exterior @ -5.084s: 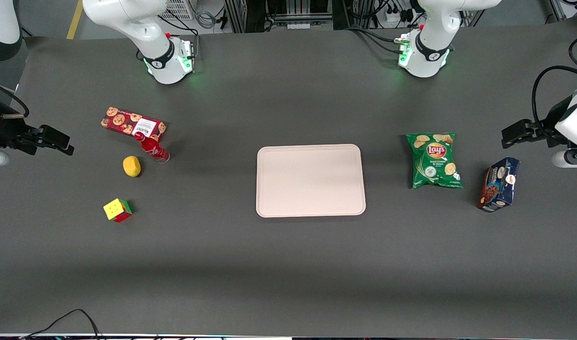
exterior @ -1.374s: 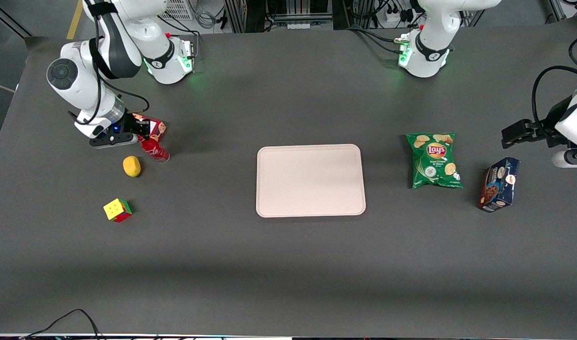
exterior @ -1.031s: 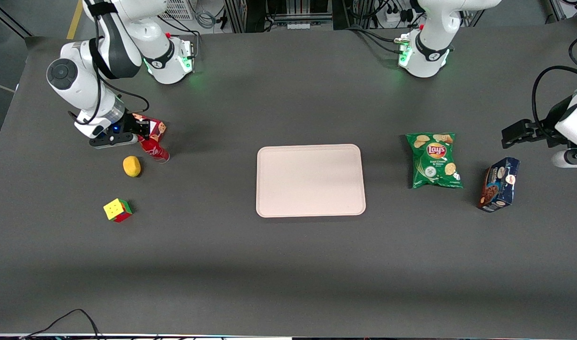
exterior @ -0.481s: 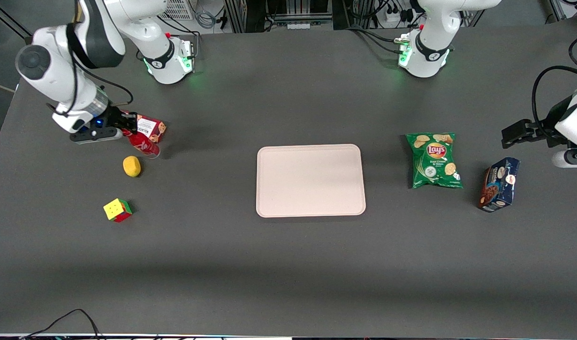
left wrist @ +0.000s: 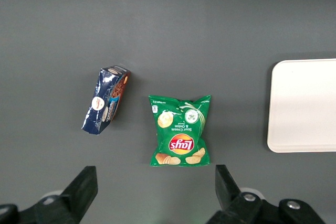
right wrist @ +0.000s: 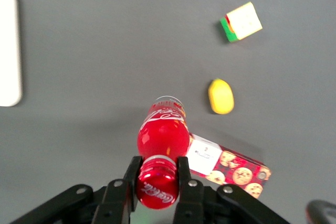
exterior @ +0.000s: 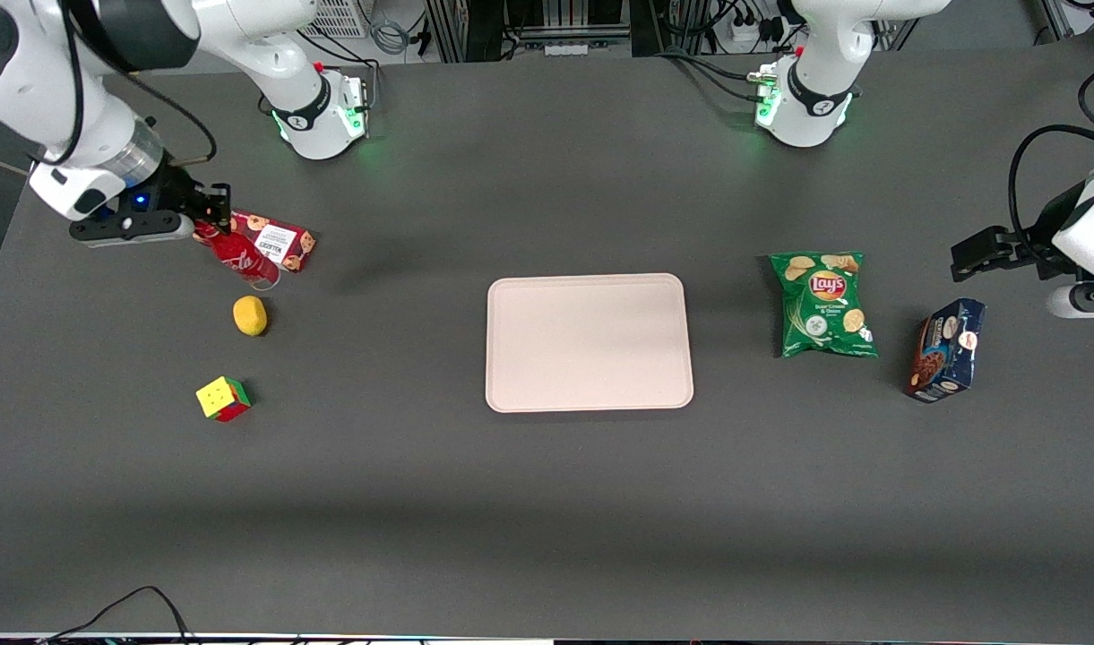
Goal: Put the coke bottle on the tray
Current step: 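Carry the bottle with the right gripper over the white tray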
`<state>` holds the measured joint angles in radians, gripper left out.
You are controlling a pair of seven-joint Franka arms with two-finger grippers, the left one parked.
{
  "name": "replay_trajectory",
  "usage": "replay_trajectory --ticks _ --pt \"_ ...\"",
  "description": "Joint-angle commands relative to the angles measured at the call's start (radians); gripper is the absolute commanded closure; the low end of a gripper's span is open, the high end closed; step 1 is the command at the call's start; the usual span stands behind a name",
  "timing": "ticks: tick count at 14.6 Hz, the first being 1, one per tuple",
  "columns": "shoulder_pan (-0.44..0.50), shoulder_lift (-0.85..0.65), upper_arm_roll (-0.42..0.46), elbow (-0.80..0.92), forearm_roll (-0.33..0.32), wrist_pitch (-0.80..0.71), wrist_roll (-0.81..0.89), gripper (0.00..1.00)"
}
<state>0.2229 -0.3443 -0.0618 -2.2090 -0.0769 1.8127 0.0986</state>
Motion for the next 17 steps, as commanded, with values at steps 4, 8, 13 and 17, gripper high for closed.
replay_trajectory --ticks 4,8,13,17 --pt "0.010 0.266 0.204 0.414 0.112 -0.124 0.278 1.00" --pt "0.012 0.468 0.354 0.644 0.118 -0.136 0.502 1.00" --pt "0.070 0.695 0.434 0.804 0.101 -0.130 0.698 1.00" --pt "0.093 0.815 0.476 0.835 0.026 -0.092 0.792 1.00"
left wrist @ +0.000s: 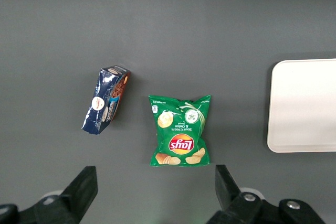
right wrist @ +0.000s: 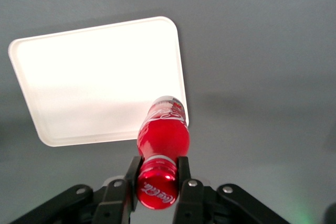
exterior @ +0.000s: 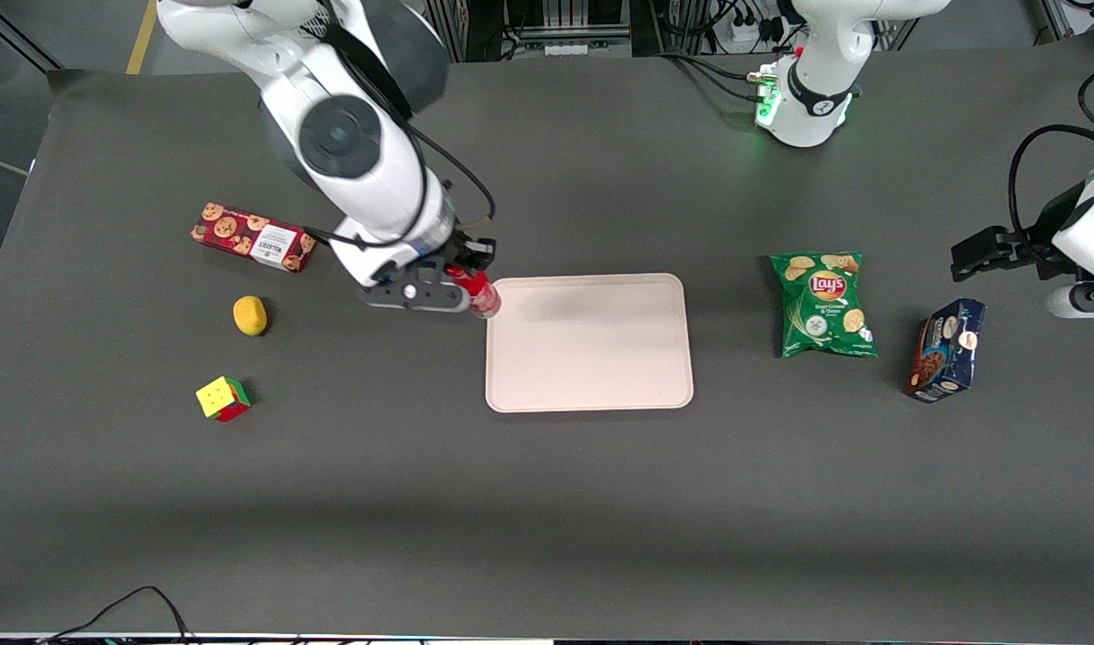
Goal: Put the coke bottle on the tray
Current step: 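Carry the bottle with the right gripper over the white tray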
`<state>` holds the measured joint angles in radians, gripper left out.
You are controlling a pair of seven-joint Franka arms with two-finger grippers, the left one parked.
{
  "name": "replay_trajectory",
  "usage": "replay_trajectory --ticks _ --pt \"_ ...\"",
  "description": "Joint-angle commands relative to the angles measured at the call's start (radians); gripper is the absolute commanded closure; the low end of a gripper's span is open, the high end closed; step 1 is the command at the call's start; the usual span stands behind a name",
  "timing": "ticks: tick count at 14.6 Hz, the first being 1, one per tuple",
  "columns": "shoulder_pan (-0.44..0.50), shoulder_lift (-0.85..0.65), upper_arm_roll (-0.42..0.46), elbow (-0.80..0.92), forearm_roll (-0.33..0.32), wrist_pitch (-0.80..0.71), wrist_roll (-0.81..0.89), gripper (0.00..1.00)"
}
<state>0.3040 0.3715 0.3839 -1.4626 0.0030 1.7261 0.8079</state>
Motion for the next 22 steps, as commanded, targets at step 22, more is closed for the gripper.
replay_trajectory --ticks 22 --pt "0.050 0.270 0.043 0.013 -0.210 0.259 0.246 0.69"
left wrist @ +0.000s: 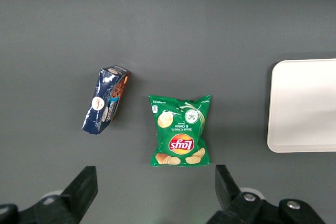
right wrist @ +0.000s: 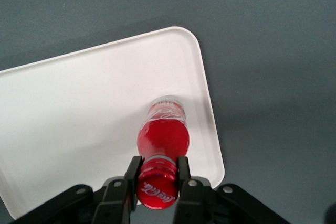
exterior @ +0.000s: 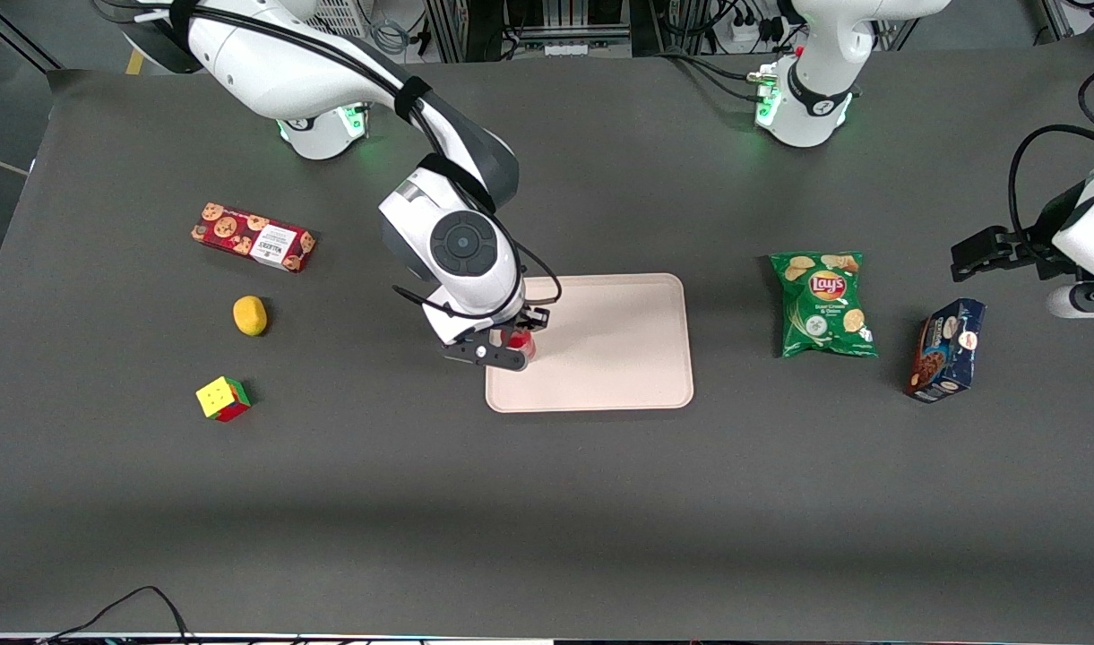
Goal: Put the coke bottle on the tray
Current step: 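Lower the bottle upright onto the tray and open the right gripper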
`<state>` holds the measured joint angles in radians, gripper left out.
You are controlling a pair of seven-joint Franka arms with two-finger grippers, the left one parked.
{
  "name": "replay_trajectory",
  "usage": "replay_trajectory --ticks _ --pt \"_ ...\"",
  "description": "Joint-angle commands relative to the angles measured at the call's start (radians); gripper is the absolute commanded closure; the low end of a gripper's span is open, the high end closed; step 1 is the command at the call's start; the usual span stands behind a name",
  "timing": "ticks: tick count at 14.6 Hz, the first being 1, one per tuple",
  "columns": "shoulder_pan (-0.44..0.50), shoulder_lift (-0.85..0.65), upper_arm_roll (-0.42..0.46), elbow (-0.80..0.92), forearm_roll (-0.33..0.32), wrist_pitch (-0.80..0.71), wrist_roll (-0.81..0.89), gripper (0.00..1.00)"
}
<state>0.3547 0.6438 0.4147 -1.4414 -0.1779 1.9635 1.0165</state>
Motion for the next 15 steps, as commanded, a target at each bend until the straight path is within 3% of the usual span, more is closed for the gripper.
replay_trajectory --ticks 1,5,9,12,15 --pt "0.000 -0.003 0.012 -0.013 -0.032 0.025 0.037 0.61" --pt "0.000 -0.004 0.012 -0.013 -0.046 0.026 0.039 0.00" --pt "-0.017 -0.044 0.016 -0.030 -0.043 0.023 0.033 0.00" --pt "-0.081 -0.166 0.021 -0.115 -0.028 0.020 -0.051 0.00" --pt "-0.138 -0.323 -0.025 -0.213 0.062 0.018 -0.224 0.00"
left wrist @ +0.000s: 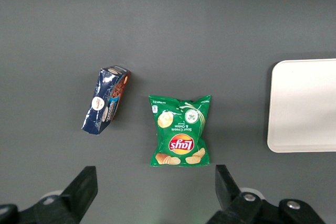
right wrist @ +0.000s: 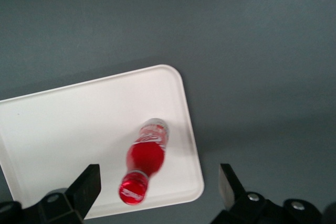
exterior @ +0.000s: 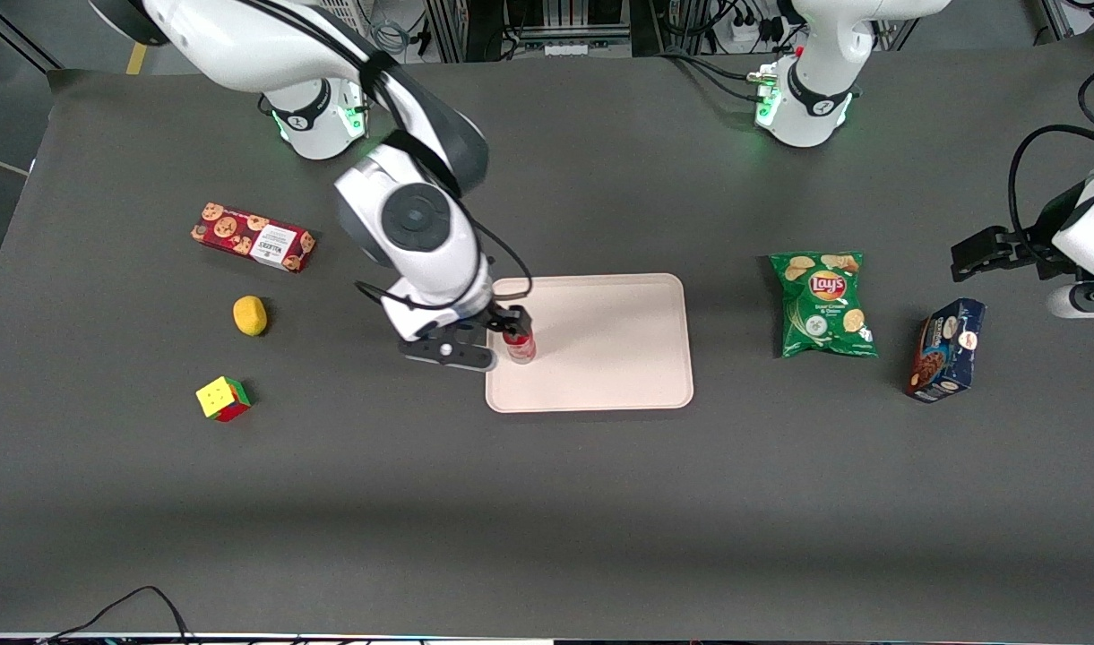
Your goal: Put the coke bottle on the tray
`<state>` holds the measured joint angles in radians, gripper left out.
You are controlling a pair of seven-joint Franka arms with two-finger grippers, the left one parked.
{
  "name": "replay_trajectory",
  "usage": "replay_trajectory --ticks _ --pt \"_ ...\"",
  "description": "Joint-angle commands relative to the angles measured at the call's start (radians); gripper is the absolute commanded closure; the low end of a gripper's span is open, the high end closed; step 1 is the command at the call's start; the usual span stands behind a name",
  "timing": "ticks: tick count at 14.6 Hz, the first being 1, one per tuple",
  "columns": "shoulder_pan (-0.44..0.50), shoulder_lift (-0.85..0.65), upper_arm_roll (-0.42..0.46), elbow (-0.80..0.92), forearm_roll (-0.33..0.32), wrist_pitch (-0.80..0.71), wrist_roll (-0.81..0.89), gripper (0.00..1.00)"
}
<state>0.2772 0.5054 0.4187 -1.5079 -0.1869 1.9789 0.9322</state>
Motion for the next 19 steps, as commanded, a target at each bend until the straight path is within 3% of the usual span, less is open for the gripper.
replay_trajectory --ticks 1,5,9,14,19 --pt "-0.059 -0.243 -0.078 -0.182 0.095 0.002 -0.201 0.00" --pt "-0.059 -0.447 -0.245 -0.313 0.188 0.003 -0.447 0.00" --pt "-0.059 -0.609 -0.423 -0.440 0.211 -0.017 -0.668 0.00" --pt "-0.061 -0.671 -0.616 -0.440 0.221 -0.110 -0.877 0.00" --pt "-0.061 -0.654 -0.637 -0.387 0.218 -0.164 -0.983 0.00"
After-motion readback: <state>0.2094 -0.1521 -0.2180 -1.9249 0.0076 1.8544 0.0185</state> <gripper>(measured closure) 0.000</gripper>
